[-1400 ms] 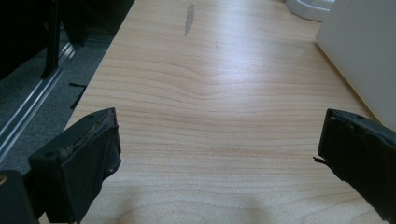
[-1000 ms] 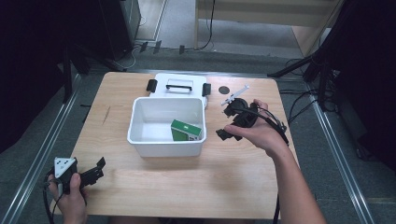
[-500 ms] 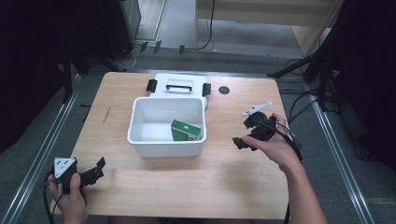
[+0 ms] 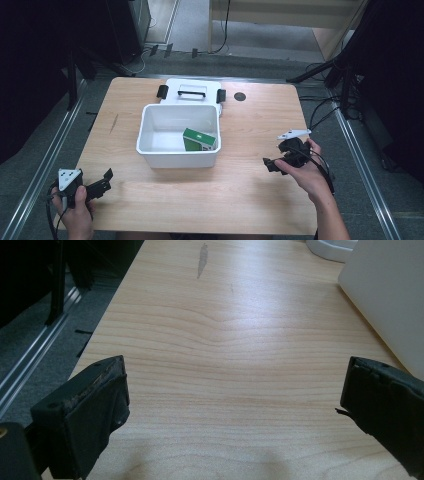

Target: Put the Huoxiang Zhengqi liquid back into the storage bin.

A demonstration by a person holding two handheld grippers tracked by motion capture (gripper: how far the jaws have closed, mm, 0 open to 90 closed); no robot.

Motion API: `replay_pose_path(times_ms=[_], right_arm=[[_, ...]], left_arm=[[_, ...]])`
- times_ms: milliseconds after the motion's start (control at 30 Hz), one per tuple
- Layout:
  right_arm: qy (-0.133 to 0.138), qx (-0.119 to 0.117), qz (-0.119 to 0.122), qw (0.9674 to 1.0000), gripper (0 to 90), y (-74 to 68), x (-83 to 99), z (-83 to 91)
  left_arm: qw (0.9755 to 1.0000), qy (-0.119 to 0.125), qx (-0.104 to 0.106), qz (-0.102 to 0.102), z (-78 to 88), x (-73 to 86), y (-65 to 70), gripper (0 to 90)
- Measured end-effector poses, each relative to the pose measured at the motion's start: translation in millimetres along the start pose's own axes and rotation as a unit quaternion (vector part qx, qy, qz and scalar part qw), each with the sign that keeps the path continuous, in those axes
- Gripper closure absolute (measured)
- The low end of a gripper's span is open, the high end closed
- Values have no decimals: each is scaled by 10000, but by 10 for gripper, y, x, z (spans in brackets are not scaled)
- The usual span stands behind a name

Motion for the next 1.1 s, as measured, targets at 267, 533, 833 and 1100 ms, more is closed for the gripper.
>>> replay_pose_path(times_ms=[267, 533, 833, 1100], right_arm=[[259, 20, -275, 9993, 0, 64, 287, -57], [662, 82, -395, 9970, 0, 82, 527, -46], [1082, 221, -655, 9917, 0, 173, 758, 56], [1385, 341, -898, 9857, 0, 247, 993, 131]], left_arm=[[10000, -2, 2, 6, 1, 0, 0, 0], [10000, 3, 1, 6, 2, 0, 1, 0], [10000, 4, 1, 5, 3, 0, -1, 0], [10000, 8, -4, 7, 3, -1, 0, 0]])
Point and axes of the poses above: each handheld gripper's, and its own axes: z roughly backward along the jaws, x roughly out of its underside, y roughly to its right, the point moved 7 cm from there along -z, roughly forward along the jaws, and after that the axes turned 2 degrees about z, right-handed, at the moved point
